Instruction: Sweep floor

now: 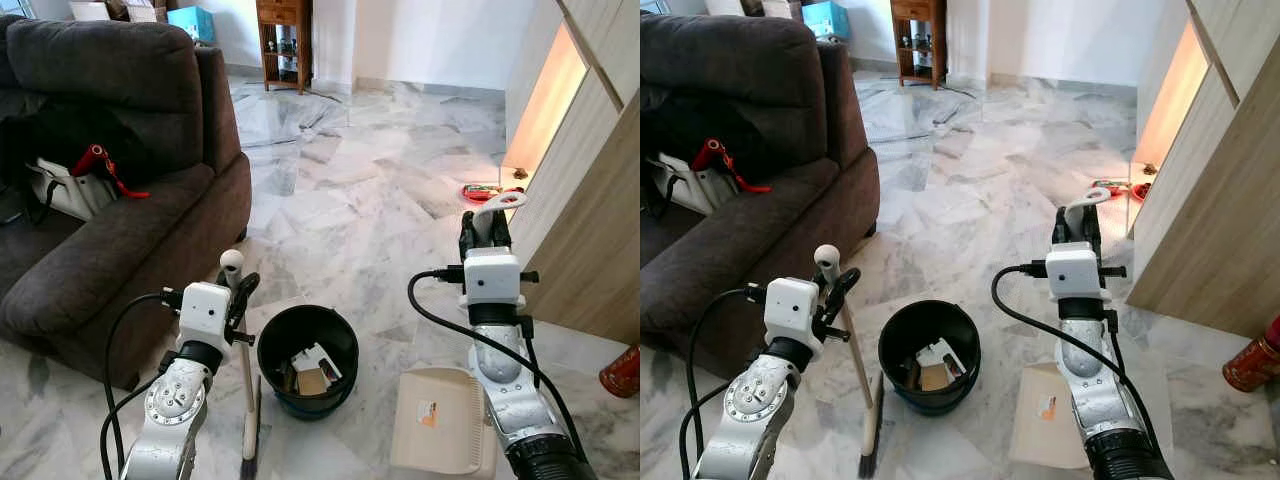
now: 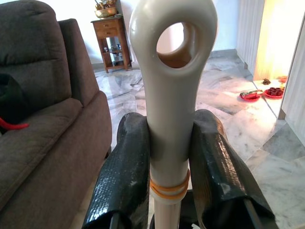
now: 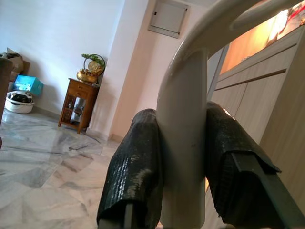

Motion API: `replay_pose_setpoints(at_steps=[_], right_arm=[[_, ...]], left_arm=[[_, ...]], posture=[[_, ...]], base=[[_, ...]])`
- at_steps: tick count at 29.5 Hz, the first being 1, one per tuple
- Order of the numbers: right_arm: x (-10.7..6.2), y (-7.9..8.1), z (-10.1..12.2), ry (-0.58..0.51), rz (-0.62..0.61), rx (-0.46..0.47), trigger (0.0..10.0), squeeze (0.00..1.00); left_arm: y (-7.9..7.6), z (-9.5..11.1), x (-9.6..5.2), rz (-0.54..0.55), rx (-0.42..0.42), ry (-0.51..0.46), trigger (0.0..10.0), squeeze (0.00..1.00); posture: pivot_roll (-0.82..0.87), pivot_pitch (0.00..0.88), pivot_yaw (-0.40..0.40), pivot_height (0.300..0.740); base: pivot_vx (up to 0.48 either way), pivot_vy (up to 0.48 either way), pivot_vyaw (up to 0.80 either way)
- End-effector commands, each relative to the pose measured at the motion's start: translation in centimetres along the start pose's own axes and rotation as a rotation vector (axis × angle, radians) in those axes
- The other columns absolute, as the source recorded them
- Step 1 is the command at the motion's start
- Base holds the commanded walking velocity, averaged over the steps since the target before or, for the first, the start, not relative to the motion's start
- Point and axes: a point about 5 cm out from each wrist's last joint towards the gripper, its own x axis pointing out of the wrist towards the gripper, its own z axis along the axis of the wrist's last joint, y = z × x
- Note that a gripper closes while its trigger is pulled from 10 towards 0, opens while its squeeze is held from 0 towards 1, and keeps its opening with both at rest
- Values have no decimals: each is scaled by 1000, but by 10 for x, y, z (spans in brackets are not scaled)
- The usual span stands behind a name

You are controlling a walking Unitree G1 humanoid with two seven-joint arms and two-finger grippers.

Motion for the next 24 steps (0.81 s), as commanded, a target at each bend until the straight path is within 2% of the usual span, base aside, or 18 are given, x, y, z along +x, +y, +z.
replay_pose_setpoints(at_steps=[1,24], right_arm=[[6,2,7,-36,9,11,10000,0],[8,6,8,-39,47,14,10000,0]], left_arm=[[3,6,4,4,15,-28,10000,0],[3,5,3,2,18,-30,10000,0]], posture=[[-22,0,30,740],[-29,0,27,740]], base=[[0,0,0],[0,0,0]])
